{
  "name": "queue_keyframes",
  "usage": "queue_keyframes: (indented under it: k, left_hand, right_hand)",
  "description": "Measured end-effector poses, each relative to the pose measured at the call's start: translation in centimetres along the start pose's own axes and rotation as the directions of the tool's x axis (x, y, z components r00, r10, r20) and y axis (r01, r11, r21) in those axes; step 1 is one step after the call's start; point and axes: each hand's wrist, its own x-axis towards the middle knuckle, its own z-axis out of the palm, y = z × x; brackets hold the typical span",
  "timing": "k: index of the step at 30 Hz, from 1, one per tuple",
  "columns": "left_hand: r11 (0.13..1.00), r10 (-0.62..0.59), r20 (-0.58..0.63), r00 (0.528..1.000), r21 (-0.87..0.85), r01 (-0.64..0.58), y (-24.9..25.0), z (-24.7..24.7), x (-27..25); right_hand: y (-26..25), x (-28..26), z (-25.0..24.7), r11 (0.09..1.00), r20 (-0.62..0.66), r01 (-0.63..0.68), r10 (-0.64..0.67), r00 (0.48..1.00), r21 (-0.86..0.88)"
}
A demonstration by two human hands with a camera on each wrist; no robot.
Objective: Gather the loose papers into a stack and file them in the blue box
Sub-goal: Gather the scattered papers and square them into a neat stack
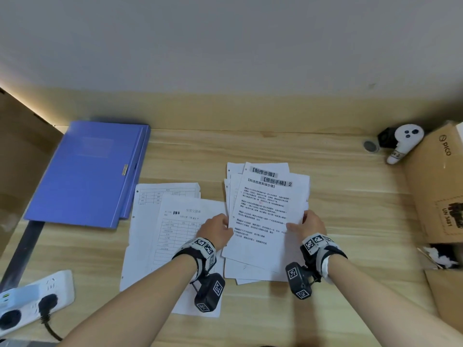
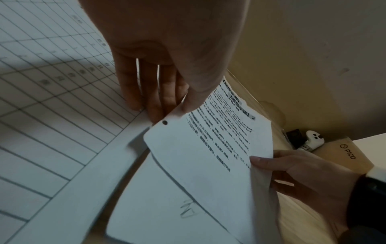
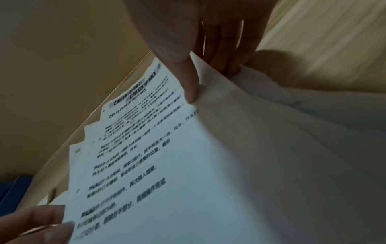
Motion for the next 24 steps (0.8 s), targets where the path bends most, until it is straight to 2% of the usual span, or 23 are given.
queue_keyframes:
  k: [2, 5, 9, 11, 14, 20, 24]
  left_hand:
    - [1.0, -0.015, 0.009, 1.0, -0.021, 0.015, 0.1, -0.1, 0.2]
    - [0.994, -0.043, 0.059, 0.997, -0.101, 0.049, 0.5, -0.2, 0.7]
    - [0.998, -0.054, 0.141, 0.989, -0.024, 0.058, 1.7, -0.7, 1.2]
    - [0.998, -0.049, 0.12, 0.992, 0.056, 0.043, 2.1, -0.8, 1.8]
    - [0.988, -0.017, 0.026, 1.0, 0.152, 0.013, 2.9, -0.9, 2.1]
    - [0.989, -0.001, -0.143, 0.99, 0.148, 0.022, 3.4, -0.3, 3.2]
    - [0.994, -0.03, -0.1, 0.995, 0.099, 0.04, 3.1, 0.3, 4.1]
  right_hand:
    - [0.2, -0.1, -0.1, 0.999, 0.006, -0.01, 0.01, 1.0, 0.037]
    - [0.5, 0.0, -0.8, 0.98, -0.052, 0.03, -0.02, 0.998, 0.199]
    - [1.4, 0.2, -3.4, 0.939, -0.181, 0.097, -0.038, 0.983, 0.33]
    - [2.4, 0.4, -5.2, 0.934, -0.231, 0.072, 0.012, 0.973, 0.351]
    - [4.4, 0.9, -7.1, 0.932, -0.263, 0.012, 0.09, 0.961, 0.361]
    - [5.6, 1.6, -6.9, 0.935, -0.146, -0.082, 0.139, 0.979, 0.345]
    - [4.5, 1.7, -4.9, 0.929, -0.026, -0.122, 0.14, 0.99, 0.349]
